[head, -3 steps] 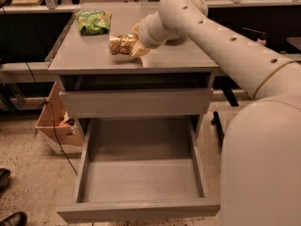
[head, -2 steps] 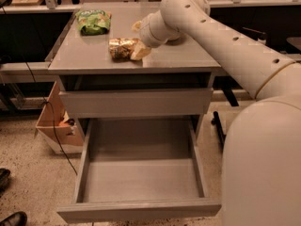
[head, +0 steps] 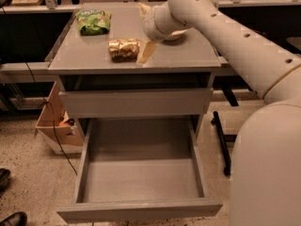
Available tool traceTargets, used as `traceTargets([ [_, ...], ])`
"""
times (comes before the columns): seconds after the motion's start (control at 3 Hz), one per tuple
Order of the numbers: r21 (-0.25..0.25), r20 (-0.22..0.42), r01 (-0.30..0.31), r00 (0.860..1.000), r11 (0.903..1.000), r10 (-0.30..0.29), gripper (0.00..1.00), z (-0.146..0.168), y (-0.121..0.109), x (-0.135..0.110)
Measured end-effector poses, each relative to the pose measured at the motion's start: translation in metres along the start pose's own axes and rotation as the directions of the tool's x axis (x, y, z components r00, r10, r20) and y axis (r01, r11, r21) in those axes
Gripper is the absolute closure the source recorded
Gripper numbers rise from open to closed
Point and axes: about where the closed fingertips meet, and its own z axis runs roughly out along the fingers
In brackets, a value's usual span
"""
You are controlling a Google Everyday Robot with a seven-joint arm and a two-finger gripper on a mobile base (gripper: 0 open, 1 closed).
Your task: Pick orange can from middle drawer and place on counter
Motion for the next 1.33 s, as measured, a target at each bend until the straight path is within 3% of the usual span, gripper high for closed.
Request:
traceTargets([
  [0.33, 0.038, 0.025, -0.02, 0.999, 0.9991, 0.019, 0.0, -0.03, -0.01, 0.014],
  [0.67, 0.09, 0.049, -0.048, 0.998, 0.9948, 0.043, 0.0, -0.086, -0.021, 0.041],
  [1.0, 0.14, 0.054, -0.1, 0.994, 0.9851, 0.093, 0.0, -0.154, -0.02, 0.08],
  [1.33, 0.195, 0.004, -0.139, 0.99, 0.9709, 0.141, 0.0, -0.215, -0.016, 0.115],
])
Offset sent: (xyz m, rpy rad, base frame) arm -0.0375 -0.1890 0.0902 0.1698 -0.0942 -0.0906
